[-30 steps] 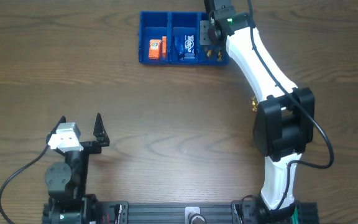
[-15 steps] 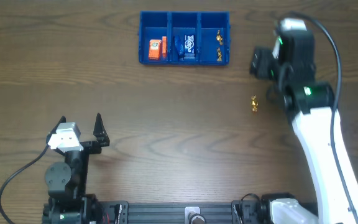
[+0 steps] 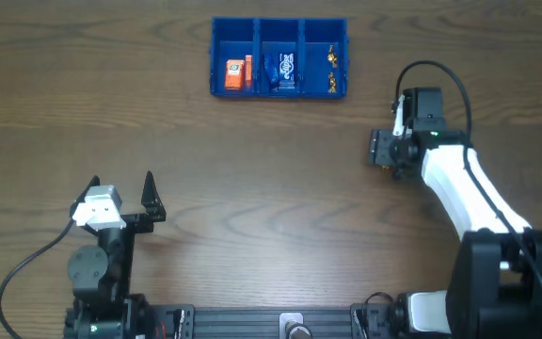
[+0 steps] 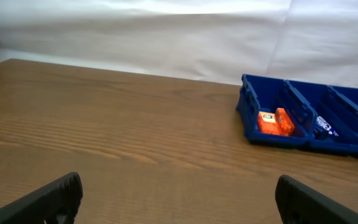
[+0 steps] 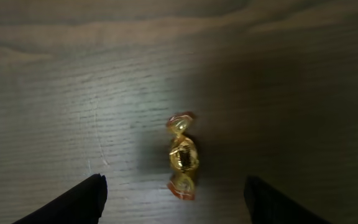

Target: Sort Candies Into Trays

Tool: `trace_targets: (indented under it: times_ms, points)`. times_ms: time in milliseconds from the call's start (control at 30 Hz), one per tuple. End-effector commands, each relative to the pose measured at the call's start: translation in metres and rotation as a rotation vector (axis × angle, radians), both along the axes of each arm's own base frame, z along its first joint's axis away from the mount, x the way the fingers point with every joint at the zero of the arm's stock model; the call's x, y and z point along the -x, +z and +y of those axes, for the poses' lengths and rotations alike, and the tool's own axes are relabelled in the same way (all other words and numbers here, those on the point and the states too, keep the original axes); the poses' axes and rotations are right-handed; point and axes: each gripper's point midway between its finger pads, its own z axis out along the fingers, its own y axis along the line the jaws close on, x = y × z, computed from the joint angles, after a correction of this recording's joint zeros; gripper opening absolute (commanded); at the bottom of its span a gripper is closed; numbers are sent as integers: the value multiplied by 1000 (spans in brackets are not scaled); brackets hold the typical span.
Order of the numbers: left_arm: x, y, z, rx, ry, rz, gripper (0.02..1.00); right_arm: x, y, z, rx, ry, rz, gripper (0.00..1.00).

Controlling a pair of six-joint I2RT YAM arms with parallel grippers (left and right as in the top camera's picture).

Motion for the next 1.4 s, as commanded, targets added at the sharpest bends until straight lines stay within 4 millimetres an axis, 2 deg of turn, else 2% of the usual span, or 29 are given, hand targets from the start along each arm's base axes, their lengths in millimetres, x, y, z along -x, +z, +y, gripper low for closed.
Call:
trace_targets:
  times_ms: [33, 300, 933, 1033, 1400]
  points:
    - [1, -16, -2, -11, -14, 50, 998, -1, -21, 10, 13, 65, 42, 735]
    - [1, -16, -2, -11, -14, 50, 998, 0, -40, 0, 70, 45, 85, 720]
    - [1, -16, -2, -11, -14, 50, 998, -1, -48, -6, 83, 23, 94, 625]
    - [1, -16, -2, -11, -14, 50, 998, 0, -53, -6, 84, 24, 107, 562]
    - [1, -16, -2, -11, -14, 50, 998, -2, -53, -6, 77, 10, 101, 303]
